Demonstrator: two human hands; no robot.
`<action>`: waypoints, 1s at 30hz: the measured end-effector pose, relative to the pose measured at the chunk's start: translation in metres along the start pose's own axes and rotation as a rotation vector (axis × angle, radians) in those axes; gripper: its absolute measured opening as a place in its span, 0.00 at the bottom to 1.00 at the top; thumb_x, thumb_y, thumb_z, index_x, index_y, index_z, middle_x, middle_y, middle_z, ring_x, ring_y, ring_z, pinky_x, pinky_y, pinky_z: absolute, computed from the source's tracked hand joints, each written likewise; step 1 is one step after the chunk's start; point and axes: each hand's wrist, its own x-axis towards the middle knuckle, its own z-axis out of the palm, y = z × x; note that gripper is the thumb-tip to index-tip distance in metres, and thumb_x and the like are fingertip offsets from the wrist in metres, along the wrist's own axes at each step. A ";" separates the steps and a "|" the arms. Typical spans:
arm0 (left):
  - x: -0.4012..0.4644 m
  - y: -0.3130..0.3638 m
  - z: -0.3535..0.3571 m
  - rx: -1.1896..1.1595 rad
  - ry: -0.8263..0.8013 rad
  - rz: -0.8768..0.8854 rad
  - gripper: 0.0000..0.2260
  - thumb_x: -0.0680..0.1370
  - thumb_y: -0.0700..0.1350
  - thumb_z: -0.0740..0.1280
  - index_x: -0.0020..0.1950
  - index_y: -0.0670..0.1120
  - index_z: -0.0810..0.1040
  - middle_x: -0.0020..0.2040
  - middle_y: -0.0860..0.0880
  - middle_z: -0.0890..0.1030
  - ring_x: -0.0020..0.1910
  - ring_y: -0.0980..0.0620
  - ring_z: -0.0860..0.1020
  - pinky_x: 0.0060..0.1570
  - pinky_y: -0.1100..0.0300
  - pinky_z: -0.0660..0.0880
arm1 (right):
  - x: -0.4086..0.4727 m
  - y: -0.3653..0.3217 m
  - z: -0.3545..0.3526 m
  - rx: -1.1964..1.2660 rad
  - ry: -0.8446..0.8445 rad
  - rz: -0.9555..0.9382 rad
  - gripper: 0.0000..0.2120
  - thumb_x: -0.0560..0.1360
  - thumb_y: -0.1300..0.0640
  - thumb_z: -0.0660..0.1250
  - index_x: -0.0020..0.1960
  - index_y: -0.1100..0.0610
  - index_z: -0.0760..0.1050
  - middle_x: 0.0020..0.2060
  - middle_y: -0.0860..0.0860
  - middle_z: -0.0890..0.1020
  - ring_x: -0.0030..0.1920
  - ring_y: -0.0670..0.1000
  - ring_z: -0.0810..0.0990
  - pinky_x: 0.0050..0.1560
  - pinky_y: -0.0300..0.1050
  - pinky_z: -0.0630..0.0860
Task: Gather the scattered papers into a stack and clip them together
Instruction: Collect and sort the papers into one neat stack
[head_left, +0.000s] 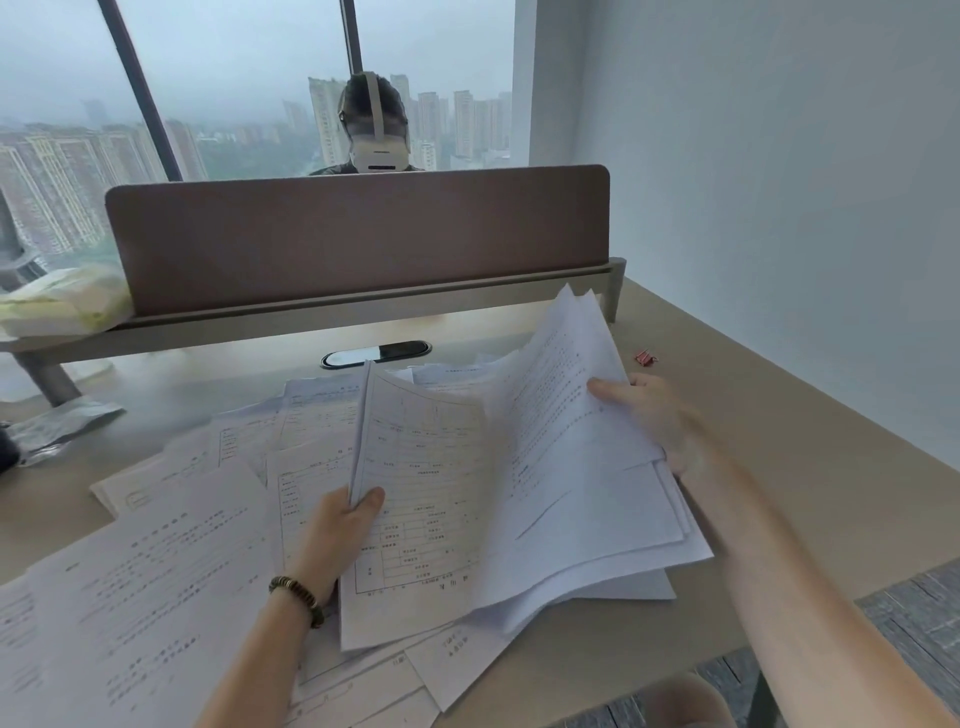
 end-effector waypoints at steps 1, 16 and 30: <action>0.000 0.000 0.000 0.004 0.002 0.002 0.08 0.82 0.43 0.64 0.46 0.47 0.82 0.45 0.44 0.86 0.45 0.41 0.85 0.50 0.41 0.81 | -0.003 -0.008 0.002 0.000 -0.021 -0.026 0.10 0.77 0.57 0.72 0.52 0.63 0.83 0.50 0.62 0.86 0.45 0.61 0.86 0.54 0.59 0.83; -0.015 0.014 -0.007 -0.295 -0.006 -0.004 0.10 0.82 0.44 0.64 0.55 0.40 0.81 0.42 0.44 0.87 0.38 0.45 0.86 0.34 0.54 0.82 | -0.024 -0.037 0.025 -0.015 0.005 -0.216 0.12 0.76 0.58 0.72 0.58 0.61 0.82 0.49 0.57 0.88 0.41 0.54 0.87 0.39 0.44 0.85; -0.018 0.016 -0.009 -0.599 -0.239 -0.009 0.17 0.77 0.40 0.67 0.65 0.39 0.76 0.59 0.37 0.83 0.55 0.35 0.83 0.48 0.44 0.83 | -0.007 0.056 0.066 -0.130 -0.084 0.051 0.11 0.82 0.61 0.63 0.60 0.55 0.82 0.55 0.51 0.85 0.54 0.52 0.83 0.48 0.42 0.78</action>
